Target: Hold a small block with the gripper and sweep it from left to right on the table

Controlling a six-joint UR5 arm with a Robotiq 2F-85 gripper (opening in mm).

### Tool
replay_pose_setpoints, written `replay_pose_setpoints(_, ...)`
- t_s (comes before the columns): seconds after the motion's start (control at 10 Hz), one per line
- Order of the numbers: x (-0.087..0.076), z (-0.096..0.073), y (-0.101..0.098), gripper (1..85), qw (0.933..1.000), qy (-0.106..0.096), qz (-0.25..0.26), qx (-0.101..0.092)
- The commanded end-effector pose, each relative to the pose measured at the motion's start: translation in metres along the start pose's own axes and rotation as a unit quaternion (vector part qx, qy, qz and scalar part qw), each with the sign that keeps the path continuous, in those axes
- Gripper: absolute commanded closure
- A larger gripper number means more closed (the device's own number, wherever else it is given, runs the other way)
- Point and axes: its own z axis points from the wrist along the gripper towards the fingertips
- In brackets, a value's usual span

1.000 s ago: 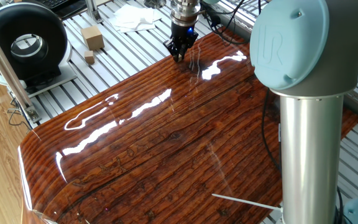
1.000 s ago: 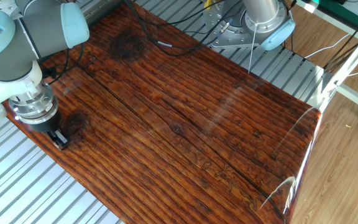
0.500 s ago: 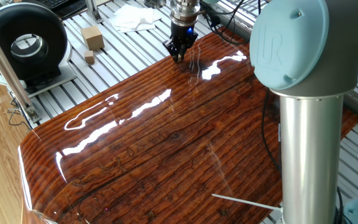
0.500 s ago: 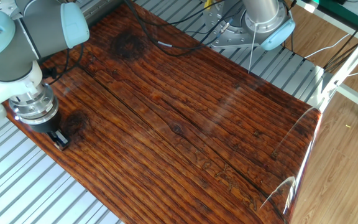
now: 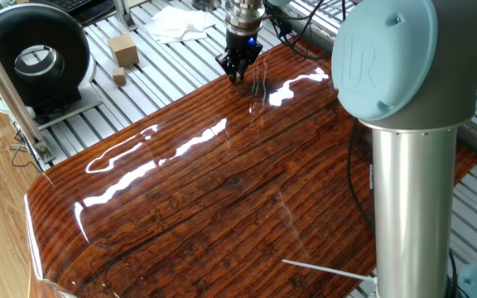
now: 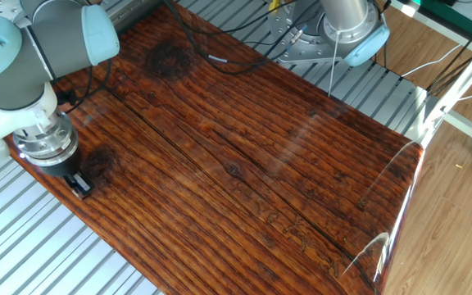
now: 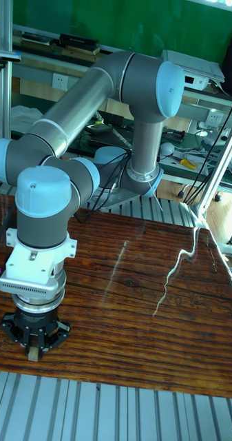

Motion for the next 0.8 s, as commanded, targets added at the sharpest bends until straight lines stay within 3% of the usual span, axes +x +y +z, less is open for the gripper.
replay_pose_setpoints(0.0,-0.0008,-0.0023,0.0034,84.7,1.0000,-0.001,0.005,-0.006)
replay_pose_setpoints(0.7,-0.0011,-0.0008,0.0095,84.7,0.9999,-0.001,0.011,-0.003)
